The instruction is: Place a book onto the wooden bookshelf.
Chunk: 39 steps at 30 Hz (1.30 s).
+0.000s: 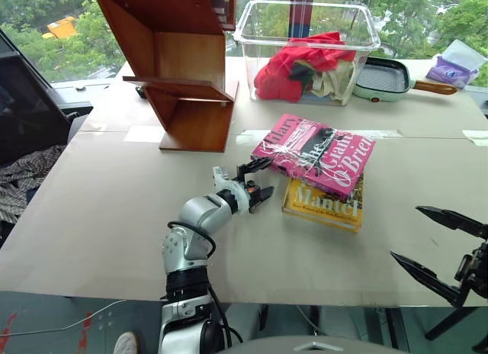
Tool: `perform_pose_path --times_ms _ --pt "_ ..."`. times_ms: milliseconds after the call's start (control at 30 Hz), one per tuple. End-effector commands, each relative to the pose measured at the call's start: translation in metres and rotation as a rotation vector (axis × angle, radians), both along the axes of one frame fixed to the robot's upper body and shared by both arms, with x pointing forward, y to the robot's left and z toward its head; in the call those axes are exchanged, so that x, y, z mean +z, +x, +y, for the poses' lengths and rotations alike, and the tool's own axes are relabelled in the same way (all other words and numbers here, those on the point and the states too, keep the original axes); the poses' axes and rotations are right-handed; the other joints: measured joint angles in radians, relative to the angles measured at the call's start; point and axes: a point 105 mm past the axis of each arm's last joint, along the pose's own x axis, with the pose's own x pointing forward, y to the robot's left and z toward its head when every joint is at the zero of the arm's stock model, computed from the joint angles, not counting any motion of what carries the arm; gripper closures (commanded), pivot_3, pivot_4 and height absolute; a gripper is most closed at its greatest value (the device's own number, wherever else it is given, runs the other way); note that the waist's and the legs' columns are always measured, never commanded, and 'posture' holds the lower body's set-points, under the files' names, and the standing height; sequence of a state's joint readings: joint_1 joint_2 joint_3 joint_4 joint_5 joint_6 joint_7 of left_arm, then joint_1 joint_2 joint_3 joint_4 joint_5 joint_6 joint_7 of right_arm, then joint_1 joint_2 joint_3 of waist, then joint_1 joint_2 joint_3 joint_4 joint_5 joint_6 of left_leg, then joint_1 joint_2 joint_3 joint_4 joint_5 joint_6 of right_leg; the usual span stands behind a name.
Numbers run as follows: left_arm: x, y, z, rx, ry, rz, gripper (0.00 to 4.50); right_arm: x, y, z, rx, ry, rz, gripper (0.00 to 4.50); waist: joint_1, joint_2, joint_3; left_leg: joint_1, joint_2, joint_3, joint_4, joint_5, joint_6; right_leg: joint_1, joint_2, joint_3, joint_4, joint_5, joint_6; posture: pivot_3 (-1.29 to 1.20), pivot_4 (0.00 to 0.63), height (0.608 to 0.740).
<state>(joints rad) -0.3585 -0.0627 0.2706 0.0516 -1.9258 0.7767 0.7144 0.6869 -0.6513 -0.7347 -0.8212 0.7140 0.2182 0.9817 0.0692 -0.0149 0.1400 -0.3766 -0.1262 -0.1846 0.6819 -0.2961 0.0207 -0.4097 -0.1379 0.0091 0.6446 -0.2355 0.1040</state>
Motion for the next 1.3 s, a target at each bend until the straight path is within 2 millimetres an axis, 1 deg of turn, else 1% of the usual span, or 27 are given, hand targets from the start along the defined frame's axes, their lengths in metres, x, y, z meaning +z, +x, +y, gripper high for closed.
perform_pose_path --times_ms 33,133,267,433,567,733,800,833,900,933,967,1100,1133,1167,1267,1300 --pt "0.007 0.008 -0.013 -0.013 -0.019 -0.047 0.0 0.011 -0.004 0.003 0.009 -0.021 -0.034 0.05 0.003 0.0 0.0 0.0 0.0 0.0 0.0 0.0 0.0 0.0 0.0 0.0 0.0 0.0 0.0 0.0 0.15 0.723" --pt "0.008 0.015 -0.021 -0.018 -0.003 -0.07 0.0 0.013 -0.005 0.004 0.004 -0.023 -0.034 0.05 0.005 -0.001 0.0 0.0 -0.001 0.001 0.0 0.0 0.0 0.0 0.0 0.001 0.0 0.0 0.0 0.0 0.15 0.723" --pt "0.019 0.027 -0.038 -0.043 0.012 -0.128 0.0 0.016 -0.006 0.009 -0.004 -0.024 -0.04 0.05 0.006 -0.002 0.001 0.0 -0.001 0.001 0.0 0.0 0.0 0.0 0.0 0.001 0.0 0.0 0.001 0.0 0.15 0.723" --pt "0.023 0.034 -0.055 -0.06 0.02 -0.157 0.0 0.018 -0.004 0.012 -0.013 -0.024 -0.047 0.05 0.003 -0.003 0.001 -0.001 -0.001 0.002 0.0 -0.001 0.002 0.0 0.0 0.001 -0.001 0.0 0.001 0.0 0.15 0.723" --pt "0.02 0.032 -0.062 -0.054 0.023 -0.151 0.0 0.019 -0.004 0.013 -0.018 -0.025 -0.05 0.05 0.001 -0.003 0.002 -0.001 -0.001 0.003 0.0 -0.002 0.003 -0.001 0.0 0.003 -0.002 0.0 0.001 0.0 0.15 0.723" --pt "0.015 0.035 -0.063 0.029 0.051 -0.132 0.0 0.02 -0.003 0.014 -0.031 -0.027 -0.053 0.05 0.0 -0.003 0.002 -0.001 0.0 0.004 0.0 -0.002 0.003 -0.001 0.0 0.003 -0.002 0.001 0.002 0.0 0.15 0.723" --pt "0.013 0.036 -0.062 0.064 0.054 -0.119 0.52 0.02 -0.002 0.015 -0.034 -0.027 -0.054 0.0 -0.001 -0.003 0.002 -0.001 0.0 0.004 0.0 -0.002 0.004 -0.001 0.0 0.004 -0.002 0.001 0.002 0.0 0.15 0.723" --pt "0.014 0.036 -0.062 0.076 0.052 -0.118 0.86 0.02 -0.002 0.016 -0.036 -0.026 -0.054 0.0 -0.002 -0.003 0.002 -0.001 0.0 0.005 0.0 -0.002 0.004 -0.001 0.0 0.004 -0.002 0.001 0.002 0.0 0.15 0.723" --pt "0.016 0.034 -0.062 0.088 0.047 -0.121 1.83 0.021 -0.001 0.017 -0.039 -0.024 -0.054 0.0 -0.002 -0.003 0.002 0.0 0.0 0.006 0.0 -0.002 0.004 -0.001 0.0 0.005 -0.002 0.001 0.003 0.0 0.15 0.723" --pt "0.018 0.033 -0.062 0.088 0.047 -0.124 2.2 0.02 -0.001 0.017 -0.041 -0.023 -0.054 0.0 -0.002 -0.003 0.002 0.0 0.0 0.006 0.0 -0.002 0.004 -0.001 0.0 0.005 -0.002 0.001 0.003 0.0 0.15 0.723" --pt "0.018 0.032 -0.063 0.084 0.049 -0.123 2.77 0.02 0.0 0.017 -0.043 -0.022 -0.053 0.0 -0.002 -0.004 0.002 0.0 0.0 0.006 0.0 -0.002 0.004 -0.001 0.0 0.005 -0.002 0.001 0.003 0.0 0.15 0.723" --pt "0.022 0.03 -0.059 0.093 0.053 -0.127 4.28 0.018 0.001 0.018 -0.048 -0.014 -0.049 0.0 -0.001 -0.005 0.003 0.0 0.0 0.007 0.0 -0.003 0.004 -0.001 0.0 0.006 -0.002 0.001 0.003 0.0 0.15 0.723" --pt "0.023 0.03 -0.057 0.096 0.05 -0.131 4.46 0.018 0.002 0.018 -0.048 -0.012 -0.05 0.0 -0.001 -0.005 0.003 0.0 0.0 0.007 0.0 -0.003 0.004 -0.001 0.0 0.006 -0.003 0.001 0.003 0.0 0.15 0.723" --pt "0.025 0.03 -0.053 0.102 0.049 -0.136 4.47 0.018 0.002 0.017 -0.049 -0.008 -0.051 0.0 -0.001 -0.005 0.003 0.0 0.0 0.007 0.0 -0.003 0.004 -0.001 0.0 0.006 -0.002 0.001 0.003 0.0 0.15 0.723" --pt "0.044 0.027 -0.033 0.115 0.042 -0.225 4.47 0.017 0.006 0.017 -0.046 0.001 -0.06 0.0 -0.003 -0.007 0.004 0.0 0.0 0.007 0.0 -0.003 0.004 -0.001 0.0 0.006 -0.002 0.002 0.003 0.0 0.15 0.723" --pt "0.048 0.026 -0.029 0.114 0.046 -0.25 4.47 0.017 0.007 0.017 -0.045 0.003 -0.063 0.0 -0.002 -0.008 0.005 -0.001 0.001 0.008 0.0 -0.003 0.004 -0.002 0.0 0.006 -0.002 0.002 0.003 0.0 0.15 0.723"
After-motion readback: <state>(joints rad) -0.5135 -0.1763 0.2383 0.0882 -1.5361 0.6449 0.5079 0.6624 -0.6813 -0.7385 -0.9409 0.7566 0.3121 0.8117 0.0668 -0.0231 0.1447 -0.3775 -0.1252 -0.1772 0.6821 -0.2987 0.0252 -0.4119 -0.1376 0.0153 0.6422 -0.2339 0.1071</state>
